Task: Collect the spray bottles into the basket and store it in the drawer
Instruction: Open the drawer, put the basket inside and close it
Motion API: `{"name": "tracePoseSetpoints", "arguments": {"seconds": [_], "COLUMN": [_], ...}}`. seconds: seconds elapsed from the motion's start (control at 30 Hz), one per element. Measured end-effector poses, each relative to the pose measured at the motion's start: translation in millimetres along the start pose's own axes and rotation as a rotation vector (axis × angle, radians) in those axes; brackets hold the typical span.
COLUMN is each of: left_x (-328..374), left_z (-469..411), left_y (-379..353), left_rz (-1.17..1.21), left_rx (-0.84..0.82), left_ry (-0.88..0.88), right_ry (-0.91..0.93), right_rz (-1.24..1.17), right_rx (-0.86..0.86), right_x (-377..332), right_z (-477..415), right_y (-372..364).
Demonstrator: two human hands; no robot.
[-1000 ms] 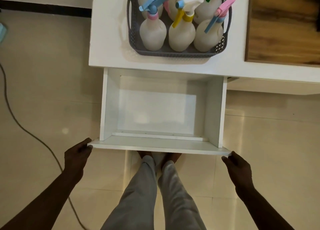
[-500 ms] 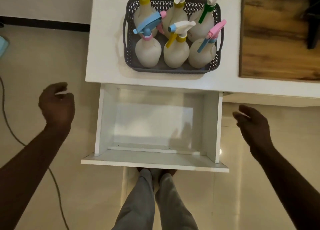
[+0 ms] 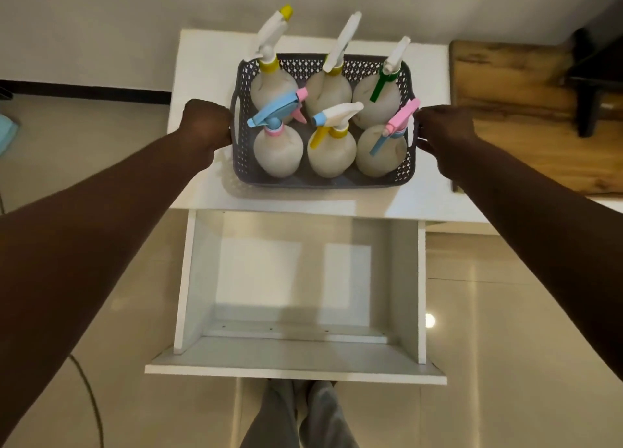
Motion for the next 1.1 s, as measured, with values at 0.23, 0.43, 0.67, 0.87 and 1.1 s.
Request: {"name": "tracePoseSetpoints", "arguments": {"seconds": [0.23, 0.43, 0.67, 0.87, 1.1], "left_x": [-1, -14, -43, -113, -194], "left_z": [3, 18, 79, 151, 208], "left_y": [-3, 3, 22, 32, 36], "left_rz": [0.114, 0.154, 0.125, 0.150, 0.123], "left_rx": [0.033, 0.010, -0.034, -0.072, -0.058], "left_ry": [-0.020, -0.053, -0.135, -0.054, 0.038], "right_ry": [-0.037, -0.018, -0.058, -0.155, -0.233], "right_rz": [-0.024, -0.044, -0.211, -0.244, -0.190], "right_rx": [-0.015, -0.042, -0.074, -0.132, -0.117], "right_x": [4, 21, 75, 133, 196], "right_z": [-13, 9, 94, 178, 229], "right_y": [0, 7, 11, 9, 4]}}
Point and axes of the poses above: each hand's wrist, its own z-axis away from the middle knuckle, its own y-axis out of the back of the hand, x = y × z, the point moved 8 cm from there along -z, towards the middle knuckle, and after that the axes turned 11 degrees about -x, right-handed, at the moved point
